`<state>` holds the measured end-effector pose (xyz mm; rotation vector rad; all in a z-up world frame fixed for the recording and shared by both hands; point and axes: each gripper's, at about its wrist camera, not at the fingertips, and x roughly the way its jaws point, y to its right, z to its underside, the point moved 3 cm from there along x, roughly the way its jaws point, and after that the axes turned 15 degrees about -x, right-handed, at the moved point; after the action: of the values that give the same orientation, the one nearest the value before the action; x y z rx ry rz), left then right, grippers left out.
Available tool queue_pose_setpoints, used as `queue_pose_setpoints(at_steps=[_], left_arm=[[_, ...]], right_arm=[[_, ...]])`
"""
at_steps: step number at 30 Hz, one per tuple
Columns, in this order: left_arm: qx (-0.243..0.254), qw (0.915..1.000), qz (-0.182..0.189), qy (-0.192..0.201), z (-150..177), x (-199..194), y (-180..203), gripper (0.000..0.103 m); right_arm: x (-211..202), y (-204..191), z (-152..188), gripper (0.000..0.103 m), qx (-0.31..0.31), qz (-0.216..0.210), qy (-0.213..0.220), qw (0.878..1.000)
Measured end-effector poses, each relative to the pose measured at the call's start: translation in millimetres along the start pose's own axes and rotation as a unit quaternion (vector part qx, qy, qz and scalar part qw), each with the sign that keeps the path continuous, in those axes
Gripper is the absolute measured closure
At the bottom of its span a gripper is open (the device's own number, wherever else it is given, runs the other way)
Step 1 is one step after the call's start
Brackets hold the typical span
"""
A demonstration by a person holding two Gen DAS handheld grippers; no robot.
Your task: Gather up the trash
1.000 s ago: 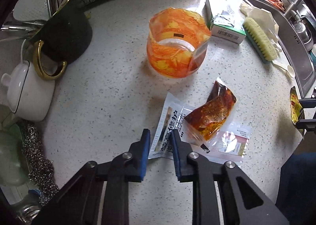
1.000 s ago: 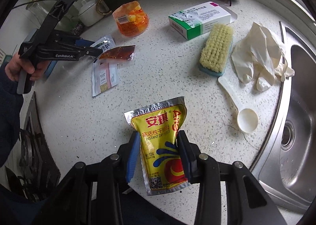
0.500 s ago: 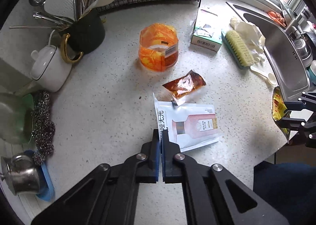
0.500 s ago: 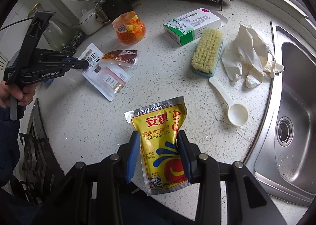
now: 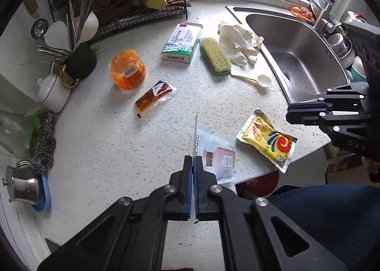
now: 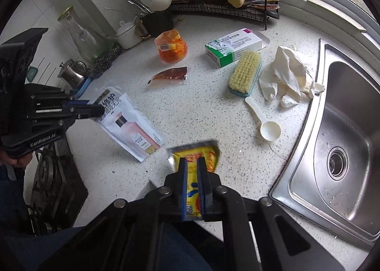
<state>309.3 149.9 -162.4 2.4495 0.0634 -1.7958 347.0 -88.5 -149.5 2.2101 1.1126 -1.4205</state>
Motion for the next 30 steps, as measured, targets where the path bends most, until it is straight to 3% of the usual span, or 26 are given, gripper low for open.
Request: queue_pose_setpoints(at_steps=[2, 5, 12, 21, 25, 27, 29, 30], left_arm=[[-0.002, 0.9999, -0.013, -0.009, 4.5, 7.1, 7.3, 0.102], [0.0, 0.9998, -0.017, -0.005, 10.6, 4.1, 20.7, 0.102], [0.015, 0.9997, -0.016, 0.008, 21.7, -16.0, 43.7, 0.102], [0.013, 0.9997, -0.022, -0.001, 28.5, -16.3, 50.4, 0.102], [0.009, 0.9996, -0.026, -0.005, 29.8, -11.4, 40.2, 0.102], [0.001, 0.9996, -0.026, -0.007, 29.7, -7.7, 32.4, 0.102], [-0.004, 0.9996, -0.025, -0.009, 30.4, -5.4, 26.1, 0.102], [-0.007, 0.9996, -0.024, -0.011, 30.6, -3.9, 22.4, 0.102]], right_arm=[[7.0, -1.4, -0.3, 0.102, -0.012, 0.005, 0.009, 1.0], [27.7, -5.4, 1.6, 0.103, -0.034, 0.004, -0.003, 0.999], [6.0, -10.1, 20.9, 0.103, -0.006, -0.01, 0.022, 1.0], [13.5, -2.0, 26.7, 0.099, 0.017, 0.003, -0.009, 1.0], [22.9, -3.4, 23.0, 0.087, 0.022, 0.003, -0.022, 1.0], [29.3, -4.2, 21.8, 0.075, 0.026, 0.014, -0.033, 0.999], [36.7, -4.9, 20.1, 0.04, 0.03, 0.017, -0.043, 0.998], [40.5, -5.6, 19.0, 0.034, 0.03, 0.021, -0.048, 0.998]])
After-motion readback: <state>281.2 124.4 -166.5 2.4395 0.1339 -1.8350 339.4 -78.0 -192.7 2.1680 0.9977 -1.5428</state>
